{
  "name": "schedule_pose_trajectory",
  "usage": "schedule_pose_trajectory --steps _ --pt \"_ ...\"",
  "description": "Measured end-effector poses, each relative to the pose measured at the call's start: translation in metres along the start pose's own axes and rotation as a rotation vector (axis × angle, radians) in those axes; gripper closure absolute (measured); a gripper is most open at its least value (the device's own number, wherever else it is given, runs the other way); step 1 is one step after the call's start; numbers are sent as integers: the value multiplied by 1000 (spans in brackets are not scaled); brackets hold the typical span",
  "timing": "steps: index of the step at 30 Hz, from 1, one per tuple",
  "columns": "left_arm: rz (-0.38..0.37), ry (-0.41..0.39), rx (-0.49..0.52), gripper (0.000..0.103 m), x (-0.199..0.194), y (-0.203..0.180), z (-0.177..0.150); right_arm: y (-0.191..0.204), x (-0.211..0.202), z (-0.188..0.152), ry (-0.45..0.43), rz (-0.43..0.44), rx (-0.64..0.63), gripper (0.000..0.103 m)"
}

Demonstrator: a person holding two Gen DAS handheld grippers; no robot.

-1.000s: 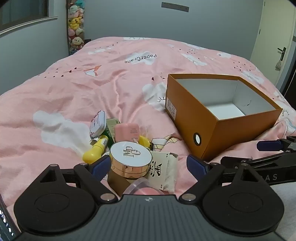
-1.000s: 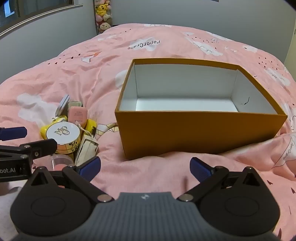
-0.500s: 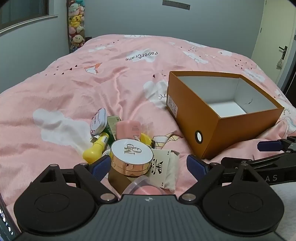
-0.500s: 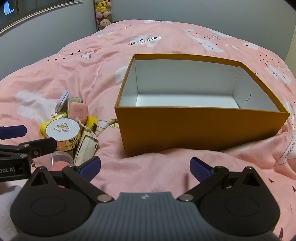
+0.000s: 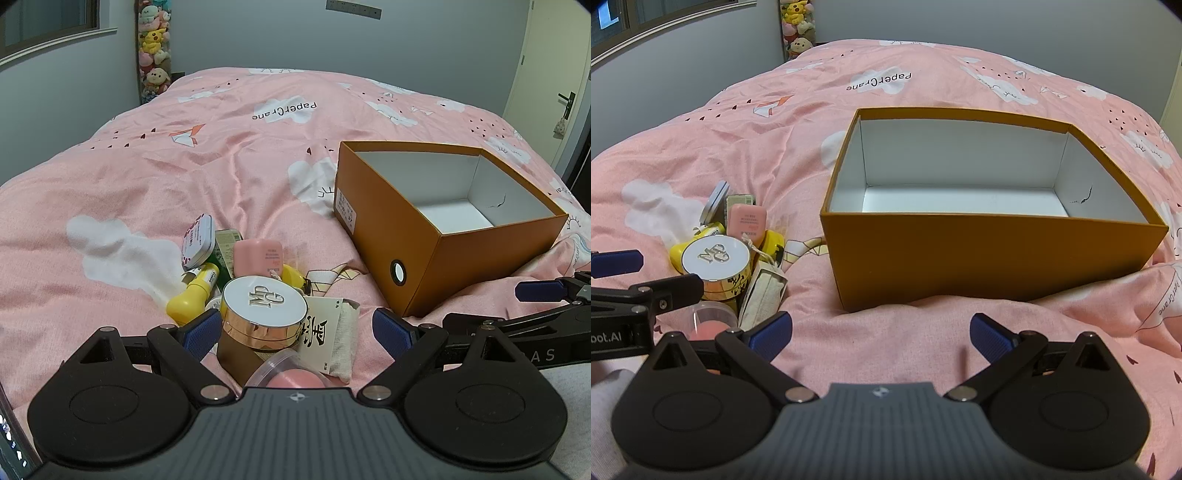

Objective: Organize rigid objects

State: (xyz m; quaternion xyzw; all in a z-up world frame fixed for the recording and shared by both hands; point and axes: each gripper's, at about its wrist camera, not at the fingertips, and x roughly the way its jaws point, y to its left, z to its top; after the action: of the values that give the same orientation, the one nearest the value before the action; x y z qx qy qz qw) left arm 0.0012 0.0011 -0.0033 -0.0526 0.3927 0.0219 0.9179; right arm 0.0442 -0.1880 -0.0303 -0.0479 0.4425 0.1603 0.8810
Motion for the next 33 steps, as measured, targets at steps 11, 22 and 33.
schedule_pose_trajectory --steps 11,22,33 --pt "0 0 1 0 0 0 0 0 0 0 1 0 2 2" --pt "0 2 0 0 1 0 -1 0 2 -2 8 0 3 2" --pt "1 6 3 0 2 0 -4 0 3 -2 15 1 1 2"
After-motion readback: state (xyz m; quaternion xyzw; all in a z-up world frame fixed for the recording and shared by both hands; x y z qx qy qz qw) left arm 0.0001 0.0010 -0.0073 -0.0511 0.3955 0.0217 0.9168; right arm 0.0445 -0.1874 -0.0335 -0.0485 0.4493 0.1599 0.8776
